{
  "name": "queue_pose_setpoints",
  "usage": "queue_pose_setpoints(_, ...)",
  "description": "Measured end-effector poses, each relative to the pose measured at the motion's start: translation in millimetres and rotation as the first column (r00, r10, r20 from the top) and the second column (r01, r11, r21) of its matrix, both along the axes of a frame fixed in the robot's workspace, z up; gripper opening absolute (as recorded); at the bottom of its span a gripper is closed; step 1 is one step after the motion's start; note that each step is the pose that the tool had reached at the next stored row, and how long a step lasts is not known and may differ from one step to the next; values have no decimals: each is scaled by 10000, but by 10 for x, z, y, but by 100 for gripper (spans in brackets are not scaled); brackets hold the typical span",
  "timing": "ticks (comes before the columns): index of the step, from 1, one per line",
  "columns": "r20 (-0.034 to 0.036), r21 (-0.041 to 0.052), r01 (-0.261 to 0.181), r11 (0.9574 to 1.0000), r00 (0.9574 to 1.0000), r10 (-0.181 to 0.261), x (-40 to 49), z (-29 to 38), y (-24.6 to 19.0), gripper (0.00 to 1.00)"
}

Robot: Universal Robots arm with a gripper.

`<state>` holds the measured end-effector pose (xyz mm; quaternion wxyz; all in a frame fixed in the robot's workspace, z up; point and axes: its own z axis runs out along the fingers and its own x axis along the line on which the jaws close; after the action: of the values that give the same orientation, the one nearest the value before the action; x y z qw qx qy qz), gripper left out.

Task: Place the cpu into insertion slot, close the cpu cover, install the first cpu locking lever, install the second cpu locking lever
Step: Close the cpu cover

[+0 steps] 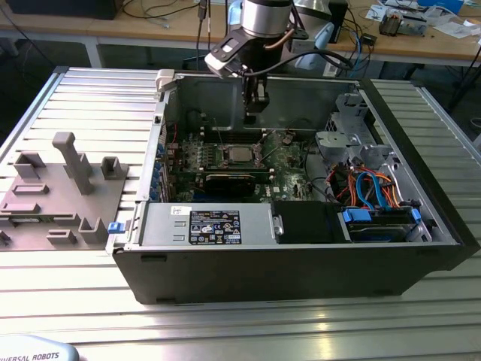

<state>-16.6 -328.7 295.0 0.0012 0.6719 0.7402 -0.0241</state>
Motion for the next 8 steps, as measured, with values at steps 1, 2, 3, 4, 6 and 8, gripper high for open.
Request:
queue_pose_setpoints(1, 0, -1, 2, 10000, 10000, -2, 0, 0, 0, 11)
queue_pose_setpoints(2, -1, -1, 1, 10000, 10000, -1, 2, -1, 0, 11)
queue_pose_setpoints(3, 0, -1, 0, 10000, 10000, 0, 4, -1, 0, 11)
queue_pose_setpoints(4, 0, 0, -1, 10000, 10000, 1, 8, -2, 0, 11)
queue_pose_setpoints(6, 0, -1, 1, 10000, 10000, -1, 10, -2, 0, 11)
queue_pose_setpoints(8, 0, 0, 0, 10000, 10000, 0, 13, -2, 0, 11)
